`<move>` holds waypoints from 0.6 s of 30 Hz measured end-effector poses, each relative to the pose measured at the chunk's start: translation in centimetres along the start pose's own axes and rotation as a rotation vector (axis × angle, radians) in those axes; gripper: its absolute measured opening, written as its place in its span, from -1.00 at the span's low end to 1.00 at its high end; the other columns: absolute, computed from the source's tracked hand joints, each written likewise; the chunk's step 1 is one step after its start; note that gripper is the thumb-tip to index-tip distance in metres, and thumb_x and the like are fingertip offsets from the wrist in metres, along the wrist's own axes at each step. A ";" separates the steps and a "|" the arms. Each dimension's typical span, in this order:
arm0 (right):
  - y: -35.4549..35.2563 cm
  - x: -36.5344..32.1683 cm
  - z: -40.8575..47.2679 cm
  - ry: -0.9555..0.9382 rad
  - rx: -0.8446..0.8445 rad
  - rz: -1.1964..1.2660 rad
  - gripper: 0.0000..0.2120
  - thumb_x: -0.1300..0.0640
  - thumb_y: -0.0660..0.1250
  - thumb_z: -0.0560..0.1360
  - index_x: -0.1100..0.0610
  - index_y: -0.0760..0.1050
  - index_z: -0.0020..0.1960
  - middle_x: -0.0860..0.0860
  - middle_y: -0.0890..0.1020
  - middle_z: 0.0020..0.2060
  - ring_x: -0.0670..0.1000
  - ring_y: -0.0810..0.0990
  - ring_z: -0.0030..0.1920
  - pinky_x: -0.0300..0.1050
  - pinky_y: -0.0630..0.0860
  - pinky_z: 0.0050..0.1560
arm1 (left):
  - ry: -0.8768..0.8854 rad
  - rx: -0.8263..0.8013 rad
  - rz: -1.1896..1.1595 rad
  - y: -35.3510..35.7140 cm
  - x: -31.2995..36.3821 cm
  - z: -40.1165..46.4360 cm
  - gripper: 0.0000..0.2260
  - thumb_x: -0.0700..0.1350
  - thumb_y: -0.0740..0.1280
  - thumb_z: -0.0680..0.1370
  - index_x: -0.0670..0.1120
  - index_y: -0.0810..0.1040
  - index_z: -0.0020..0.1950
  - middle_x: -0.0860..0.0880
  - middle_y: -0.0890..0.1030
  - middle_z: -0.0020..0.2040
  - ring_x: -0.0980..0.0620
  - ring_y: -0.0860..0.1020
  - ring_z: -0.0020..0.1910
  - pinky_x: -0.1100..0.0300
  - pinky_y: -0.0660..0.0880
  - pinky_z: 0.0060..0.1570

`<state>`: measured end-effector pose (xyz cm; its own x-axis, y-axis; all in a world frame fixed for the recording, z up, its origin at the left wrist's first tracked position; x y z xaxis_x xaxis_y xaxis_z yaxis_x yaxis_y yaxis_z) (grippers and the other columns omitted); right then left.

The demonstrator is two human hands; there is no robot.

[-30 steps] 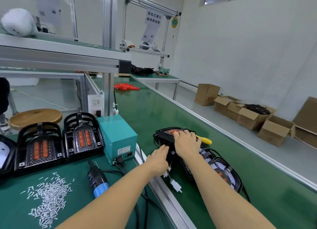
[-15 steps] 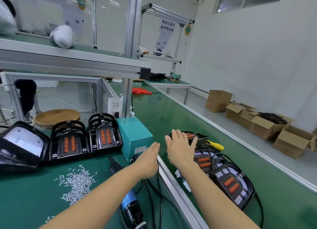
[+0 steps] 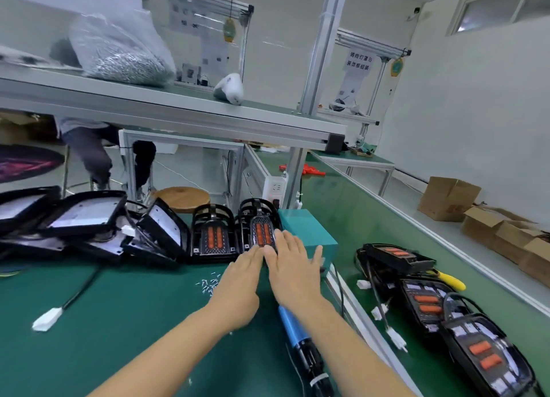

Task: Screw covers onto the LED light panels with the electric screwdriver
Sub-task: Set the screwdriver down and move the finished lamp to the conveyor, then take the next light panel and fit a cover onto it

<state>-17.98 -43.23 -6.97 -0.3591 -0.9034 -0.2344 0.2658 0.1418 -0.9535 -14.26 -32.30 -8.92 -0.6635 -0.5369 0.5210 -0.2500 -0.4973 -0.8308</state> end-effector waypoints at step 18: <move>6.8 -13.5 -2.6 -0.211 -0.226 0.132 -0.47 -0.20 -0.15 0.66 -0.10 -0.09 0.60 -0.06 -0.01 0.59 -0.01 -0.09 0.58 0.26 -0.31 0.47 | -0.369 0.068 0.261 -5.0 -12.4 -8.9 -0.34 -0.09 0.19 0.59 -0.04 -0.15 0.57 0.02 -0.18 0.57 -0.02 -0.14 0.54 -0.01 -0.13 0.48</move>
<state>-13.64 -29.00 -10.72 -0.1350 -0.9320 -0.3365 0.0843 0.3276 -0.9411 -11.02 -17.11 -12.97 -0.3992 -0.8511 0.3410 -0.0527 -0.3500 -0.9353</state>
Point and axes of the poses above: each hand's wrist, its own z-axis towards the middle knuckle, its own y-axis out of the palm, x = y × z, the point moved 1 cm from there along z, towards the middle knuckle
